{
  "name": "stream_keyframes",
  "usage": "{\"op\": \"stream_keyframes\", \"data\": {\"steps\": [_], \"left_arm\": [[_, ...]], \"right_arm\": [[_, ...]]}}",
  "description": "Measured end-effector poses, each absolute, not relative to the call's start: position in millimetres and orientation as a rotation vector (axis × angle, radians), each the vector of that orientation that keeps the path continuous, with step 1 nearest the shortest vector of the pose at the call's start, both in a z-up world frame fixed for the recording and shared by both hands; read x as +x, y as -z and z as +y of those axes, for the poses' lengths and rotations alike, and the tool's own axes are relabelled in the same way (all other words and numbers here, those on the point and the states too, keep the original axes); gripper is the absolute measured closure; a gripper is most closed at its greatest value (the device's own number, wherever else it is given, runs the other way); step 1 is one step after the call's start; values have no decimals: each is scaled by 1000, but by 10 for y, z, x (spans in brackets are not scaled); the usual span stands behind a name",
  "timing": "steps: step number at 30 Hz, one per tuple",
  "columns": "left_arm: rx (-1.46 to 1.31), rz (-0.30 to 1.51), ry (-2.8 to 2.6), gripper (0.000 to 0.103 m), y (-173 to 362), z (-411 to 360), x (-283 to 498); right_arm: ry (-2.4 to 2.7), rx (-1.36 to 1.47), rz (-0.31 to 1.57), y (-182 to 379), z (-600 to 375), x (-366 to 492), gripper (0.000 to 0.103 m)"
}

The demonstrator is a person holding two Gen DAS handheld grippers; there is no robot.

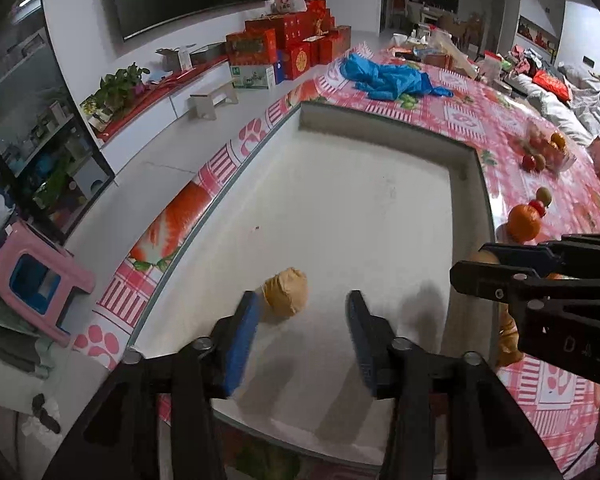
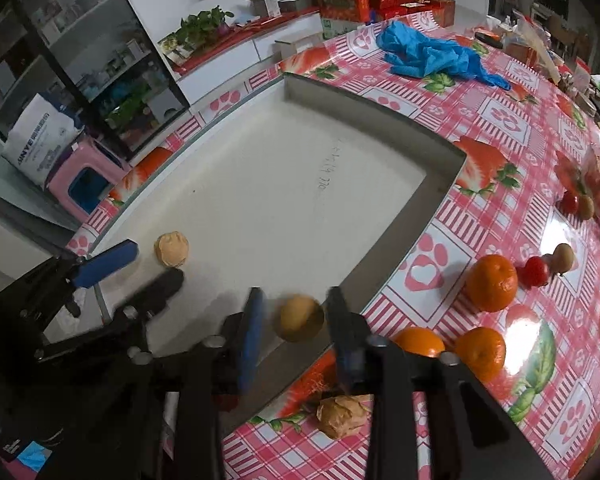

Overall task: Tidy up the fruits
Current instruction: 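Lower the longan into the white tray and open the left gripper while the right drops the kiwi there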

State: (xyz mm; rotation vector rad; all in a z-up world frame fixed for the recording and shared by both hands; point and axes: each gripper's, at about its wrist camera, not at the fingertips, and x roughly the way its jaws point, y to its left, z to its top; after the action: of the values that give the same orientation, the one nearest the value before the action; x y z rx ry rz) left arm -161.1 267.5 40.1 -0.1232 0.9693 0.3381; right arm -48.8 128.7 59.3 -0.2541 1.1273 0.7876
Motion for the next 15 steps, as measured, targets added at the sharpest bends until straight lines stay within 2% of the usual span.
{"op": "stream_keyframes", "data": {"steps": [1, 2, 4, 8, 15], "left_arm": [[-120, 964, -348, 22, -398, 2670, -1625], [-117, 950, -364, 10, -404, 2667, -1644], [-106, 918, -383, 10, -425, 2658, -1688], [-114, 933, -393, 10, -422, 2684, -1713], [-211, 904, -449, 10, -505, 2717, -1895]], "right_arm": [[-790, -257, 1118, -601, 1289, -504, 42], [-795, -259, 1111, -615, 1292, -524, 37], [-786, -283, 1081, -669, 1300, -578, 23], [-763, -315, 1035, -762, 1240, -668, 19], [-583, -274, 963, -798, 543, -748, 0]]}}
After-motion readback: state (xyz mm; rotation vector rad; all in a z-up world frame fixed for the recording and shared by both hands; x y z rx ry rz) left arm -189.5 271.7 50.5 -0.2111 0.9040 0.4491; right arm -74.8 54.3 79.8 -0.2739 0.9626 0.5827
